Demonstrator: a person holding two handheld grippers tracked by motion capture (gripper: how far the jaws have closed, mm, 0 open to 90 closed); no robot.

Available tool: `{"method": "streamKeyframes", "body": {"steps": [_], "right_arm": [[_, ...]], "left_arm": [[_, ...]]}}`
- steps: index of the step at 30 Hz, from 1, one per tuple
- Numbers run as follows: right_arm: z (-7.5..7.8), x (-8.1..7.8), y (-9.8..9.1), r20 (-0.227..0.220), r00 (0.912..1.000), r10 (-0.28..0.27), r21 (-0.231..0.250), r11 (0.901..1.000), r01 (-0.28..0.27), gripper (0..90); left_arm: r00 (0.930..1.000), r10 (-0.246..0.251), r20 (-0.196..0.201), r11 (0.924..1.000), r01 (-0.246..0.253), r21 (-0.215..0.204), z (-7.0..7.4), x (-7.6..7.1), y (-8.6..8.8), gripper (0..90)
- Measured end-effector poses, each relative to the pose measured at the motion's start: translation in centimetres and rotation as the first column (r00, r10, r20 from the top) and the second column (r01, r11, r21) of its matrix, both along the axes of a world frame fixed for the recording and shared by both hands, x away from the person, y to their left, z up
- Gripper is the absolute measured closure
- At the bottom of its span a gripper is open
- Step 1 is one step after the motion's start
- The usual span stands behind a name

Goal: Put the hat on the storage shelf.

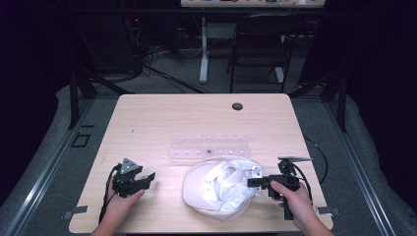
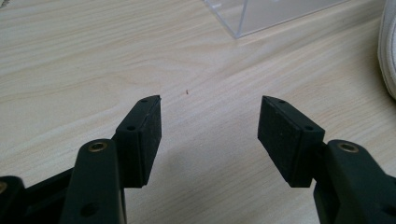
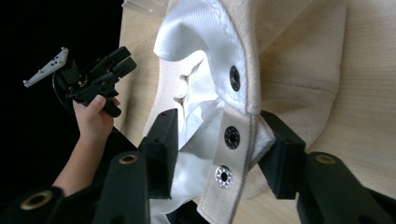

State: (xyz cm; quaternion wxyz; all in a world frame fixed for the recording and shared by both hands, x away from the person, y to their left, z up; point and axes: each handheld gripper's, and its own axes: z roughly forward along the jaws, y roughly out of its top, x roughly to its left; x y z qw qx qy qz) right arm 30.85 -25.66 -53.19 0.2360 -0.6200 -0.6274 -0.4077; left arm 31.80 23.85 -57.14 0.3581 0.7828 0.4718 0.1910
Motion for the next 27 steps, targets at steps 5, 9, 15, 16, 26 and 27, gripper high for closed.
{"method": "streamKeyframes", "body": {"steps": [5,9,15,16,26,27], "right_arm": [[0.4,0.1,0.1,0.012,0.9999,-0.004,-0.013,0.9999,0.004,67.6],[0.6,0.2,0.3,0.003,1.0000,-0.007,-0.025,0.9997,0.007,75.3],[1.3,0.4,0.7,-0.016,0.9999,-0.001,-0.070,0.9975,0.000,80.5],[1.4,0.4,0.7,-0.015,0.9999,0.009,-0.078,0.9969,-0.010,80.8],[3.0,1.0,1.7,-0.034,0.9983,0.047,-0.192,0.9799,-0.053,81.1],[3.3,1.1,1.7,-0.045,0.9976,0.053,-0.201,0.9777,-0.061,81.2]], "left_arm": [[1.0000,0.003,0.000,1.0000,-0.003,-0.002,0.0,0.0,0.0,40.0],[1.0000,0.004,0.001,1.0000,-0.004,-0.002,0.0,0.0,0.0,40.0],[1.0000,0.005,0.002,1.0000,-0.005,-0.003,0.0,0.0,0.0,40.0],[1.0000,0.005,0.003,1.0000,-0.005,-0.003,0.0,0.0,0.0,40.0],[1.0000,0.001,0.002,1.0000,-0.001,0.003,0.0,0.0,0.0,40.0],[1.0000,0.000,0.002,1.0000,0.000,0.004,0.0,0.0,0.0,40.0]]}}
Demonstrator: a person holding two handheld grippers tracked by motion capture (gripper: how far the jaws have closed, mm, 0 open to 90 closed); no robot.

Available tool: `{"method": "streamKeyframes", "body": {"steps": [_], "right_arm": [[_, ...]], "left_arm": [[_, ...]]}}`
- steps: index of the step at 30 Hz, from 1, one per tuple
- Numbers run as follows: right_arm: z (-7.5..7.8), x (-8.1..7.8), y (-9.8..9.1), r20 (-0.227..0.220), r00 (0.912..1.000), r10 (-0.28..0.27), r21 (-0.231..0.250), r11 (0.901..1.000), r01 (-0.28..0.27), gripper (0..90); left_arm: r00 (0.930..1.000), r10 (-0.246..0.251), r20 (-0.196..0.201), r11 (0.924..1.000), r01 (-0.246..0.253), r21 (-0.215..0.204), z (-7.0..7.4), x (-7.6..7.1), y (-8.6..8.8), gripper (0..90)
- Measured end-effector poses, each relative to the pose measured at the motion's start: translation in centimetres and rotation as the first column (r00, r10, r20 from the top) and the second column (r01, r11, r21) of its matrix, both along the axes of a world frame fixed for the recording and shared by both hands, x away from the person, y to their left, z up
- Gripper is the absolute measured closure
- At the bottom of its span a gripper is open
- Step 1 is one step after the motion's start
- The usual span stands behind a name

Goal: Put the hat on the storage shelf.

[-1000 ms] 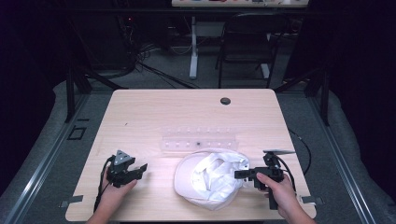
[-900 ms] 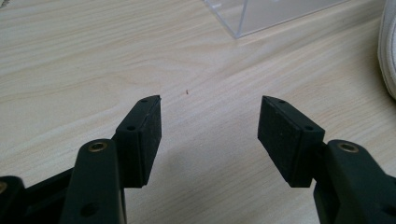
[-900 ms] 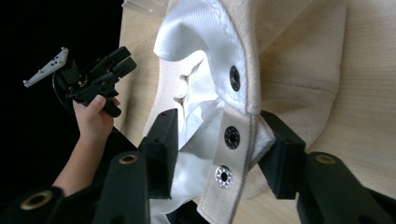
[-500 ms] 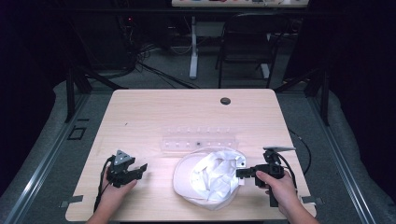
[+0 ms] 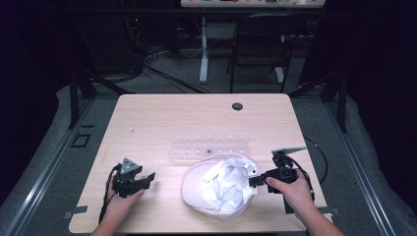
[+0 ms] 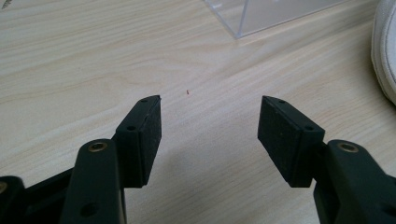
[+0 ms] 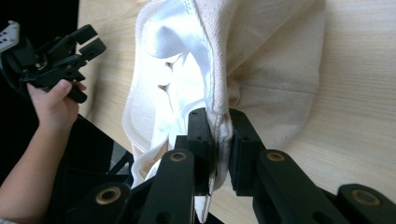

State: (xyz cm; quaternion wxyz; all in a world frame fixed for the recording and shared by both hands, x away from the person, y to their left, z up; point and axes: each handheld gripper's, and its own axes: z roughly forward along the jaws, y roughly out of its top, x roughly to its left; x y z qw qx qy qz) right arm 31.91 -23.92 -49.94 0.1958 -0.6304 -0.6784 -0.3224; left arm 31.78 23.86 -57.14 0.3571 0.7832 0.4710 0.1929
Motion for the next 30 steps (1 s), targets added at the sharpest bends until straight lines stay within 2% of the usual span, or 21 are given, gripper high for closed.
{"method": "streamKeyframes", "body": {"steps": [1,3,4,8,13,14,15,16,17,18,19,22,24,25,26,27,28,30], "right_arm": [[0.2,0.1,0.1,-0.004,0.9999,-0.012,-0.017,0.9998,0.012,81.2],[0.7,0.3,0.3,-0.015,0.9999,-0.005,-0.047,0.9989,0.004,81.2],[1.0,0.5,0.5,-0.017,0.9998,0.012,-0.080,0.9967,-0.013,81.1],[1.9,0.7,1.1,-0.030,0.9993,-0.021,-0.104,0.9944,0.018,80.9],[3.0,1.2,1.8,-0.040,0.9992,0.006,-0.179,0.9837,-0.013,80.8],[3.0,1.2,1.8,-0.040,0.9992,0.006,-0.179,0.9837,-0.013,80.8],[3.4,1.3,2.1,-0.047,0.9988,0.013,-0.202,0.9791,-0.022,80.7],[4.0,1.4,2.6,-0.046,0.9983,0.036,-0.247,0.9679,-0.047,80.5],[4.0,1.4,2.6,-0.046,0.9983,0.036,-0.247,0.9679,-0.047,80.5],[4.6,1.6,3.1,-0.050,0.9969,0.061,-0.281,0.9570,-0.073,80.3],[4.6,1.6,3.1,-0.050,0.9969,0.061,-0.281,0.9570,-0.073,80.3],[5.6,1.8,4.3,-0.041,0.9974,0.059,-0.334,0.9401,-0.069,80.6],[6.1,2.0,4.7,-0.052,0.9958,0.076,-0.375,0.9225,-0.090,80.8],[6.2,2.0,5.0,-0.050,0.9954,0.081,-0.386,0.9175,-0.094,81.0],[6.5,2.1,5.2,-0.058,0.9929,0.104,-0.412,0.9036,-0.119,81.0],[6.5,2.2,5.6,-0.052,0.9954,0.081,-0.417,0.9038,-0.095,81.1],[6.5,2.2,5.6,-0.052,0.9954,0.081,-0.417,0.9038,-0.095,81.1],[6.9,2.5,6.2,-0.087,0.9934,0.075,-0.448,0.8876,-0.107,81.2]], "left_arm": [[1.0000,0.000,0.000,1.0000,0.000,0.000,0.0,0.0,0.0,40.0],[1.0000,0.000,0.001,1.0000,0.000,-0.001,0.0,0.0,0.0,40.0],[1.0000,0.000,0.001,1.0000,0.000,-0.001,0.0,0.0,0.0,39.9],[1.0000,-0.001,0.001,1.0000,0.001,-0.001,0.0,0.0,0.0,40.0],[1.0000,-0.002,0.000,1.0000,0.002,0.001,0.0,0.0,0.0,39.9],[1.0000,-0.002,0.000,1.0000,0.002,0.001,0.0,0.0,0.0,40.0],[1.0000,-0.001,-0.001,1.0000,0.001,0.000,0.0,0.0,-0.1,40.0],[1.0000,-0.001,-0.001,1.0000,0.001,-0.002,0.0,0.0,-0.1,40.0],[1.0000,-0.001,-0.001,1.0000,0.001,-0.002,0.0,0.0,-0.1,40.0],[1.0000,-0.001,-0.001,1.0000,0.001,-0.002,0.0,0.0,-0.1,40.0],[1.0000,-0.001,-0.001,1.0000,0.001,-0.003,0.0,0.0,-0.1,40.0],[1.0000,-0.001,-0.001,1.0000,0.001,-0.004,0.0,0.0,-0.1,40.0],[1.0000,-0.002,-0.002,1.0000,0.002,-0.005,0.0,0.0,-0.1,40.0],[1.0000,-0.006,-0.006,1.0000,0.006,-0.005,0.0,0.0,-0.1,40.0],[1.0000,-0.007,-0.005,1.0000,0.007,-0.005,0.0,0.0,-0.1,40.0],[1.0000,-0.007,-0.005,1.0000,0.007,-0.005,0.0,0.0,-0.1,40.0],[1.0000,-0.007,-0.005,1.0000,0.007,-0.007,0.0,0.0,-0.1,40.0],[1.0000,-0.008,-0.005,1.0000,0.008,-0.006,0.0,0.0,-0.1,40.0]]}}
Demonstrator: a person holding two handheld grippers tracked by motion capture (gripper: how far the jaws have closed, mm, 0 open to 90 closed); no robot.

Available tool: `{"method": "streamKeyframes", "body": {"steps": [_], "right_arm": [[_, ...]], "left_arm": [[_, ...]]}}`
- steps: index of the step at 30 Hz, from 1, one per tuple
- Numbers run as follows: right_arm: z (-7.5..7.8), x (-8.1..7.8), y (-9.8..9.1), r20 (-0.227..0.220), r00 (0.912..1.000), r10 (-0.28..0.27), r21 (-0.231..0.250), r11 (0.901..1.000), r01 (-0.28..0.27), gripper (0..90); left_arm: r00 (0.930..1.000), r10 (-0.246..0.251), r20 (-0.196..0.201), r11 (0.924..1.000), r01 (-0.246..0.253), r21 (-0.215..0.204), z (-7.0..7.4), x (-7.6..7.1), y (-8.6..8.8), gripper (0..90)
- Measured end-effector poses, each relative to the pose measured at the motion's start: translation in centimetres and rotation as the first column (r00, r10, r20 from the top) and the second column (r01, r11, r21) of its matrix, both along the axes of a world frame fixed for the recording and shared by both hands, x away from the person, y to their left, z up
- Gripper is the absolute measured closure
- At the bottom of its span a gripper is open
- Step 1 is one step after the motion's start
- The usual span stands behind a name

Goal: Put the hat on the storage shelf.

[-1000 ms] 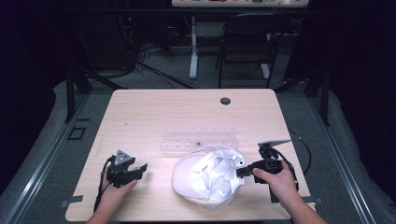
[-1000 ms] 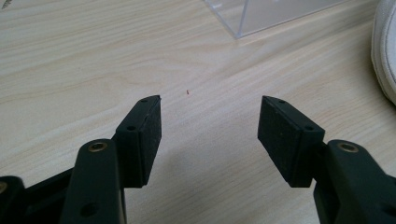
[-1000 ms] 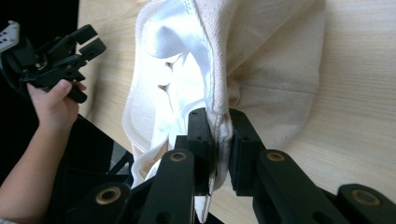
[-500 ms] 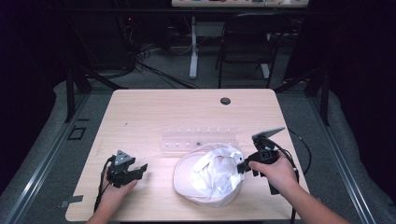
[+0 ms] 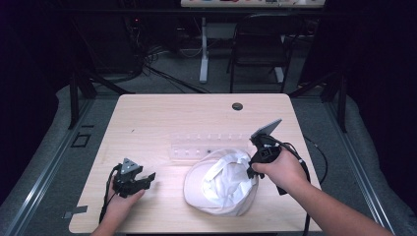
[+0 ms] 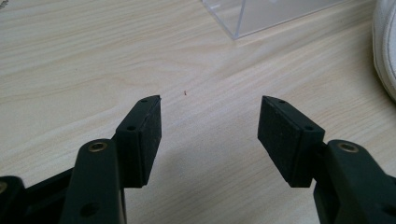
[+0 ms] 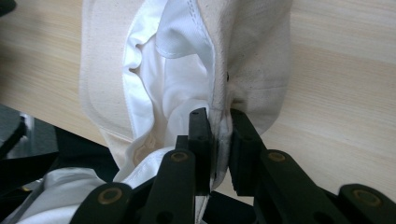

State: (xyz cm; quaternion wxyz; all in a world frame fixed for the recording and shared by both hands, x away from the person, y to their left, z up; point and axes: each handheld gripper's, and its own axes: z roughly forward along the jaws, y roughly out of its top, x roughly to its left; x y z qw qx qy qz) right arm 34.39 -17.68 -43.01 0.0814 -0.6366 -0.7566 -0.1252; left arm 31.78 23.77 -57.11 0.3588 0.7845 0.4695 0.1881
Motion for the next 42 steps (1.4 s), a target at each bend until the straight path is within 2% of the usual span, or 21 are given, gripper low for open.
{"method": "streamKeyframes", "body": {"steps": [3,4,5,8,9,11,12,13,14,16,18,22,24,33,34,35,36,40,41,42], "right_arm": [[0.3,0.4,0.6,-0.021,0.9997,0.013,-0.043,0.9990,-0.014,81.2],[0.6,0.6,0.7,-0.047,0.9979,0.044,-0.072,0.9963,-0.047,81.2],[0.6,0.5,1.0,-0.031,0.9994,0.016,-0.075,0.9970,-0.018,81.2],[0.8,0.6,1.5,-0.039,0.9992,0.005,-0.096,0.9953,-0.009,81.2],[0.8,0.6,1.5,-0.039,0.9992,0.005,-0.096,0.9953,-0.009,81.2],[1.2,0.8,1.6,-0.071,0.9968,0.037,-0.129,0.9906,-0.046,81.2],[1.1,0.7,1.9,-0.052,0.9986,0.007,-0.114,0.9933,-0.013,81.2],[1.4,0.9,1.9,-0.067,0.9974,0.025,-0.127,0.9913,-0.034,81.2],[1.4,0.9,2.1,-0.056,0.9984,0.008,-0.122,0.9924,-0.015,81.3],[2.0,1.1,2.4,-0.073,0.9969,0.031,-0.137,0.9897,-0.041,81.4],[2.3,1.1,2.7,-0.057,0.9983,0.013,-0.129,0.9915,-0.021,81.4],[3.2,1.2,2.9,-0.060,0.9980,0.022,-0.126,0.9915,-0.029,81.4],[4.1,1.5,3.1,-0.059,0.9979,0.025,-0.106,0.9939,-0.031,81.5],[6.8,1.8,3.4,-0.068,0.9971,0.034,-0.077,0.9963,-0.039,81.6],[7.5,1.9,3.5,-0.053,0.9985,0.017,-0.058,0.9981,-0.020,81.5],[7.5,1.9,3.5,-0.053,0.9985,0.017,-0.058,0.9981,-0.020,81.5],[8.1,2.0,3.4,-0.056,0.9983,0.016,-0.027,0.9995,-0.018,81.5],[8.5,2.1,3.2,-0.065,0.9978,0.016,0.009,0.9998,-0.016,81.5],[8.6,2.2,3.0,-0.075,0.9967,0.031,0.019,0.9994,-0.030,81.5],[8.5,2.1,3.0,-0.069,0.9976,0.012,0.034,0.9994,-0.010,81.5]], "left_arm": [[1.0000,0.000,0.000,1.0000,0.000,0.000,0.0,0.0,0.0,40.0],[1.0000,0.000,0.000,1.0000,0.000,-0.001,0.0,0.0,0.0,40.0],[1.0000,0.000,0.000,1.0000,0.000,-0.001,0.0,0.0,0.0,40.0],[1.0000,0.001,-0.002,1.0000,-0.001,0.003,0.0,0.0,0.0,40.0],[1.0000,0.001,-0.002,1.0000,-0.001,0.003,0.0,0.0,0.0,40.0],[1.0000,0.001,-0.002,1.0000,-0.001,0.001,0.0,0.0,0.0,40.0],[1.0000,0.001,0.000,1.0000,-0.001,0.000,0.0,0.0,0.0,40.0],[1.0000,0.001,0.001,1.0000,-0.001,0.000,0.0,0.0,0.0,40.0],[1.0000,-0.001,0.001,1.0000,0.001,0.002,0.0,0.0,0.0,40.0],[1.0000,0.000,-0.001,1.0000,0.000,0.002,0.0,0.0,0.0,40.0],[1.0000,0.000,-0.001,1.0000,0.000,0.002,0.0,0.0,0.0,40.0],[1.0000,-0.003,0.000,1.0000,0.003,0.002,0.0,0.0,0.0,40.0],[1.0000,-0.003,0.000,1.0000,0.003,0.004,0.0,0.0,0.0,40.0],[0.9999,-0.009,-0.009,0.9999,0.009,0.006,0.0,0.0,0.0,40.0],[0.9999,-0.009,-0.011,0.9999,0.009,0.006,0.0,0.0,0.0,40.0],[0.9999,-0.009,-0.011,0.9999,0.009,0.006,0.0,0.0,0.0,40.0],[0.9999,-0.009,-0.009,0.9999,0.009,0.007,0.0,0.0,0.0,40.0],[0.9999,-0.009,-0.006,0.9999,0.009,0.007,0.1,0.0,0.0,40.0],[0.9999,-0.008,-0.006,0.9999,0.008,0.007,0.1,0.0,0.0,40.0],[0.9999,-0.009,-0.007,0.9999,0.009,0.006,0.1,0.0,0.0,40.0]]}}
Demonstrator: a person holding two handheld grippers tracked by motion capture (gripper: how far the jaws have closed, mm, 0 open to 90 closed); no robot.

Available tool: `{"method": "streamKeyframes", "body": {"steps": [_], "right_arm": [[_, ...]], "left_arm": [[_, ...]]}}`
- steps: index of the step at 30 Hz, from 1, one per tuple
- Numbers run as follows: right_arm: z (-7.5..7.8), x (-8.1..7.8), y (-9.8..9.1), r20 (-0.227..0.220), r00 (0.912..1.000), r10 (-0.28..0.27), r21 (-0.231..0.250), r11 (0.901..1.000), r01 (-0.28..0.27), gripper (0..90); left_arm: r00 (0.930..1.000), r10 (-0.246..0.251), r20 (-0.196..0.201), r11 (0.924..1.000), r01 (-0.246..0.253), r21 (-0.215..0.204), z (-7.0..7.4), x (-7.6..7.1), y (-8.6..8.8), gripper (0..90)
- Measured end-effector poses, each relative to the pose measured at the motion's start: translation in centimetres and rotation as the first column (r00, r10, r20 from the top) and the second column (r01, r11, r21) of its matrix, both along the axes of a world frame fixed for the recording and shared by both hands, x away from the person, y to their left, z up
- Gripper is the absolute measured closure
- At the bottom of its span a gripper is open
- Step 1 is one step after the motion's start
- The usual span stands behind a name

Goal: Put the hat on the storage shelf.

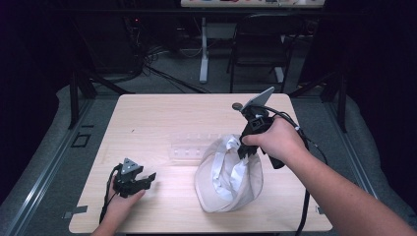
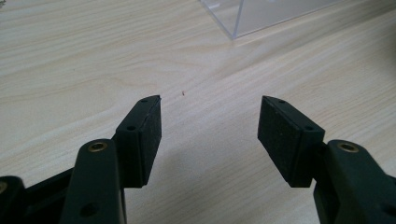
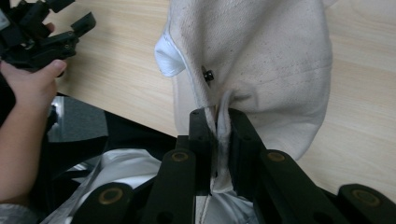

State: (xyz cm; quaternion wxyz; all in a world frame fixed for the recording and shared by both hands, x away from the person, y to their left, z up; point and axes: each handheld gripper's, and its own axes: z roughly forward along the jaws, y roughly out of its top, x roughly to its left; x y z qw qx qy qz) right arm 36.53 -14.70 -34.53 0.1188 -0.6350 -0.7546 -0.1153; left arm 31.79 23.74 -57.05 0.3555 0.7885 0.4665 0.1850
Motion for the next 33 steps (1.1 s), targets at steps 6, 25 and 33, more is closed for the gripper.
{"method": "streamKeyframes", "body": {"steps": [6,25,33], "right_arm": [[-0.4,0.1,-1.0,-0.054,0.9981,-0.030,0.141,0.9893,0.038,81.5],[-1.6,-0.1,-2.5,-0.112,0.9931,-0.035,0.514,0.8533,0.088,81.6],[-1.5,0.0,-2.9,-0.091,0.9945,-0.051,0.607,0.7886,0.096,81.6]], "left_arm": [[1.0000,0.002,0.000,1.0000,-0.002,0.001,0.0,0.0,0.0,40.0],[0.9999,-0.003,0.011,1.0000,0.003,0.002,0.0,-0.1,-0.4,40.0],[0.9978,-0.036,0.056,0.9994,0.035,0.006,0.6,-0.8,-1.5,40.0]]}}
